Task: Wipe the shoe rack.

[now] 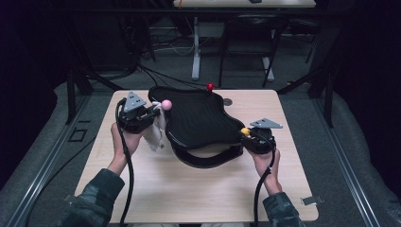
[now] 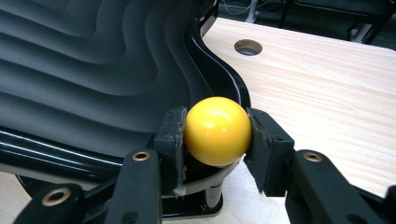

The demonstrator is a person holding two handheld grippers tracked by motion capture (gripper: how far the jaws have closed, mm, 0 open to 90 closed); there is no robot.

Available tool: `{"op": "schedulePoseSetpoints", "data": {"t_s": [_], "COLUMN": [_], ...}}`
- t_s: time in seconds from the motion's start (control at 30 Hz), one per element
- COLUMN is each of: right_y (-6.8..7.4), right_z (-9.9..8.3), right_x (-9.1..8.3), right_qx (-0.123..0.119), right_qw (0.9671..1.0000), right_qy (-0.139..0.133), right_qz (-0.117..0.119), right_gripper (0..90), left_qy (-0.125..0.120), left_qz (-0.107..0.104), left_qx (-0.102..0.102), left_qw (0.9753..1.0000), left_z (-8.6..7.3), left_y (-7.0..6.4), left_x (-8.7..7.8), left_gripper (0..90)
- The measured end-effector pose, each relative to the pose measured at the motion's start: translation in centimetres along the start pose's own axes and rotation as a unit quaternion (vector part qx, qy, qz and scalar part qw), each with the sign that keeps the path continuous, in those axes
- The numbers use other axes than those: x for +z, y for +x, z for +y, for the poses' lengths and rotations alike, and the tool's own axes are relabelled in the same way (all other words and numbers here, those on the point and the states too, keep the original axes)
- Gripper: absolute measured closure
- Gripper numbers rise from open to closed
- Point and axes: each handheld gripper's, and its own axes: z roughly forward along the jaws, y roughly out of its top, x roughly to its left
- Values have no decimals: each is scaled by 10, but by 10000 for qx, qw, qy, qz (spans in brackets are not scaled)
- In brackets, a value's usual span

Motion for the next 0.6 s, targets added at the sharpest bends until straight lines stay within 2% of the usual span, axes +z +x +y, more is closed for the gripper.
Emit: {"op": "schedulePoseSetpoints", "data": {"t_s": [0.27, 0.6], "right_y": [-1, -1], "right_z": [0, 0], "right_x": [0, 0], "right_qx": [4, 11], "right_qw": [10000, 10000], "right_qy": [0, 7], "right_qz": [6, 14], "right_gripper": [597, 597], "left_qy": [72, 172], "left_qz": [167, 368], "left_qx": [-41, -269], "left_qw": [9998, 9988], "left_z": [7, 16], "left_y": [15, 39], "left_x": [1, 8], "left_gripper": [814, 814]}}
